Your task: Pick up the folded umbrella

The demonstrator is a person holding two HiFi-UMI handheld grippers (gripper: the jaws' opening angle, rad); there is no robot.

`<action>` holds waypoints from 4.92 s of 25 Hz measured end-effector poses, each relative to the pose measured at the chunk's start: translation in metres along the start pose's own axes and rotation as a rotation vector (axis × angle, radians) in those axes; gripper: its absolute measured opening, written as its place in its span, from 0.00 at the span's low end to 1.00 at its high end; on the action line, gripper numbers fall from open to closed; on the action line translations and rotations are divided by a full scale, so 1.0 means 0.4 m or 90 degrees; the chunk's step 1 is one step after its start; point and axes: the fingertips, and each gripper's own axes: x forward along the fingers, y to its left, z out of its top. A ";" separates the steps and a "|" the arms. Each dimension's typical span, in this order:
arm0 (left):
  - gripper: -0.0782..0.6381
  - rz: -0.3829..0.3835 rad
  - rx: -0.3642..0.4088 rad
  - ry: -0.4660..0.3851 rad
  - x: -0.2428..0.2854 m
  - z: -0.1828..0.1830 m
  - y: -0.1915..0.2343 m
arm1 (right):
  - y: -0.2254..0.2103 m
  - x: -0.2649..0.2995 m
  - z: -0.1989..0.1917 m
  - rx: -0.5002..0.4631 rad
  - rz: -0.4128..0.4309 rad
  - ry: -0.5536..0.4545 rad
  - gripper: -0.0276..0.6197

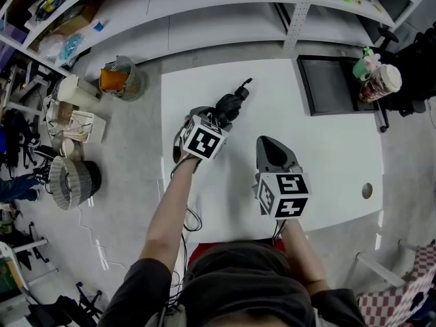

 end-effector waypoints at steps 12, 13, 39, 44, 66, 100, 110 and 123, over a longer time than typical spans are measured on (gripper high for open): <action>0.53 -0.030 0.005 0.062 0.054 -0.026 -0.008 | -0.015 0.031 -0.031 0.005 0.001 0.025 0.07; 0.53 -0.033 0.004 0.068 0.057 -0.028 -0.009 | -0.016 0.033 -0.031 0.006 0.001 0.026 0.07; 0.44 -0.007 0.061 0.048 0.046 -0.022 -0.042 | -0.041 -0.042 -0.040 0.008 -0.036 0.012 0.07; 0.43 -0.019 0.060 0.021 0.029 -0.001 -0.091 | -0.056 -0.082 -0.044 0.010 -0.055 0.001 0.07; 0.43 -0.032 0.065 -0.200 -0.277 0.135 -0.257 | 0.024 -0.271 0.032 -0.018 -0.096 -0.104 0.07; 0.43 0.101 -0.079 -0.406 -0.757 0.027 -0.192 | 0.337 -0.336 0.152 -0.101 0.056 -0.198 0.07; 0.43 0.159 -0.149 -0.450 -0.835 -0.059 -0.157 | 0.394 -0.346 0.137 -0.110 0.078 -0.201 0.07; 0.43 0.206 -0.237 -0.489 -0.903 -0.148 -0.112 | 0.434 -0.358 0.135 -0.115 0.084 -0.206 0.07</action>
